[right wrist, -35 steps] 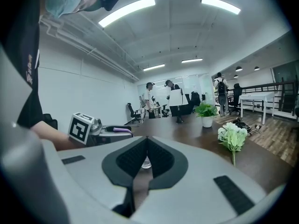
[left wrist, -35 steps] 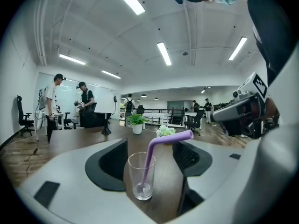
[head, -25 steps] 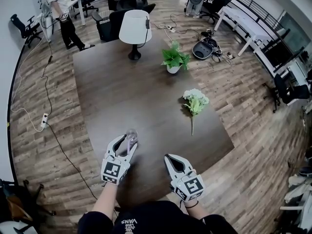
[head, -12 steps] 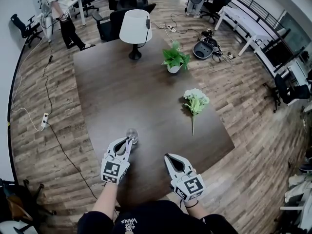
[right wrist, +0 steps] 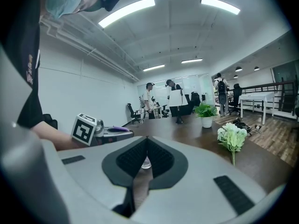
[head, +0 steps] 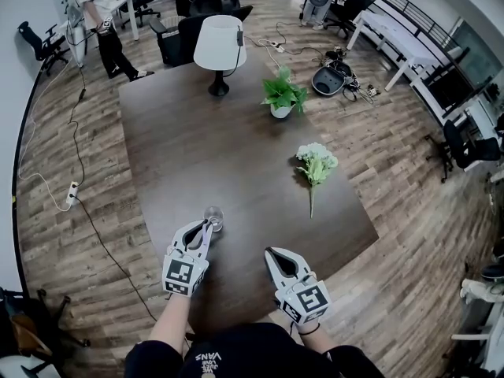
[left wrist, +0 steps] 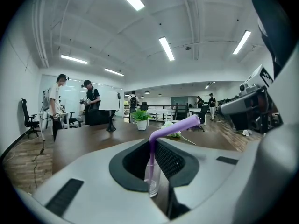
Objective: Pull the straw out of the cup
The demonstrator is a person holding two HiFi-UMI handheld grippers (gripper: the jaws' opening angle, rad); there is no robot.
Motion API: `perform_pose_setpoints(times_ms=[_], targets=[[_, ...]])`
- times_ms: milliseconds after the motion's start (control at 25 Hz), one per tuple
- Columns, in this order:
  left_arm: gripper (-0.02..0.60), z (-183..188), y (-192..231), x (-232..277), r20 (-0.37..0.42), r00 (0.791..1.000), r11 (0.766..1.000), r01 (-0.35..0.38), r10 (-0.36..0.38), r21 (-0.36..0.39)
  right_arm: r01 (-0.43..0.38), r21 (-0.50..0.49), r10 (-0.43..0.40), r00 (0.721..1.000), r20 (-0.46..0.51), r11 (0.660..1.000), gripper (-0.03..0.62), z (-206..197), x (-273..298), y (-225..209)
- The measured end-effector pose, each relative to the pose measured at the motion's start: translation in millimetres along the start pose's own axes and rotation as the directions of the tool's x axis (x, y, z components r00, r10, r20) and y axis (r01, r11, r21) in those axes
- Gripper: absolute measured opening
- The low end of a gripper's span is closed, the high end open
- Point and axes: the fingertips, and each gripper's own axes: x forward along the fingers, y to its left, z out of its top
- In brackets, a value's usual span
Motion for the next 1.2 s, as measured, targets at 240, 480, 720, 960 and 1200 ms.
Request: perform_pose_setpoints(times_ms=[240, 480, 720, 960, 1200], targets=[[0.041, 9, 2, -4, 0.018, 1.000, 1.000, -0.009, 0.009, 0.004, -0.006, -0.004, 0.006, 1.000, 0.010, 1.000, 0.017, 2, 1, 3], [0.041, 25, 1, -11, 0.044, 0.999, 1.000, -0.018, 0.018, 0.013, -0.011, -0.011, 0.011, 1.000, 0.021, 1.000, 0.017, 6, -4, 6], [0.041, 40, 2, -20, 0.070, 0.997, 0.999, -0.026, 0.024, 0.026, -0.012, -0.017, 0.012, 0.999, 0.035, 1.000, 0.017, 11, -9, 11], [0.041, 47, -1, -29, 0.077, 0.997, 0.998, -0.030, 0.026, 0.048, -0.011, -0.020, 0.012, 0.999, 0.051, 1.000, 0.017, 14, -15, 16], [0.041, 61, -10, -42, 0.102, 0.995, 0.998, -0.020, 0.014, 0.065, -0.014, -0.023, 0.016, 0.998, 0.065, 1.000, 0.017, 17, -23, 25]])
